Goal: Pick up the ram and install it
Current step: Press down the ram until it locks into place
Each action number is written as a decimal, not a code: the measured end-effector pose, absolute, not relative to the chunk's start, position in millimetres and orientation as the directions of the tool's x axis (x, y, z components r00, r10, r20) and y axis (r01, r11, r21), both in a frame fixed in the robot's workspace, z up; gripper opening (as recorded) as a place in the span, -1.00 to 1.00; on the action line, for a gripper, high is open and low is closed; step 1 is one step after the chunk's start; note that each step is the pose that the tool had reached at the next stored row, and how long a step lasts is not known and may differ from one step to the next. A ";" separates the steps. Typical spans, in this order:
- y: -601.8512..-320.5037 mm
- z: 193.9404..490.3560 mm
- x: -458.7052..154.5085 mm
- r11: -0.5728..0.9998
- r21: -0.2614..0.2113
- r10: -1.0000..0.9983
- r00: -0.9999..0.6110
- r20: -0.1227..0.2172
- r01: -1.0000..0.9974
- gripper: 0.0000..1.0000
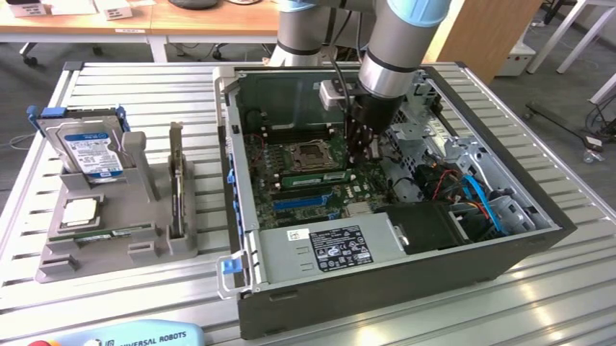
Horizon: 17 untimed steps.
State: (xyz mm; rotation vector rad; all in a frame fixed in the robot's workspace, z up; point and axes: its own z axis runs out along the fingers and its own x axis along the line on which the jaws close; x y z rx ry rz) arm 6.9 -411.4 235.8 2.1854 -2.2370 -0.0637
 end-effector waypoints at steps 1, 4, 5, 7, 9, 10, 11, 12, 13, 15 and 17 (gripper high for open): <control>-411.4 235.8 6.9 0.023 0.039 -1.000 -0.024 -0.019 -0.999 -0.80; -411.3 234.4 6.9 0.023 0.039 -1.000 -0.024 -0.019 -0.999 -0.80; -411.3 233.3 6.9 0.023 0.039 -1.000 -0.024 -0.019 -0.999 -0.80; -411.3 231.4 6.9 0.023 0.038 -1.000 -0.024 -0.019 -0.999 -0.80; -411.4 230.4 6.8 0.023 0.038 -1.000 -0.024 -0.019 -0.999 -0.80; -411.4 230.4 6.9 0.023 0.038 -1.000 -0.024 -0.018 -0.999 -0.80; -411.4 230.4 6.8 0.023 0.038 -1.000 -0.024 -0.018 -0.999 -0.80; -411.4 230.2 6.8 0.023 0.038 -1.000 -0.024 -0.019 -0.999 -0.80; -411.3 229.6 6.9 0.023 0.038 -1.000 -0.024 -0.019 -0.999 -0.80; -411.4 228.8 6.9 0.023 0.038 -1.000 -0.024 -0.019 -0.999 -0.80; -411.4 228.8 6.8 0.023 0.038 -1.000 -0.024 -0.019 -0.999 -0.80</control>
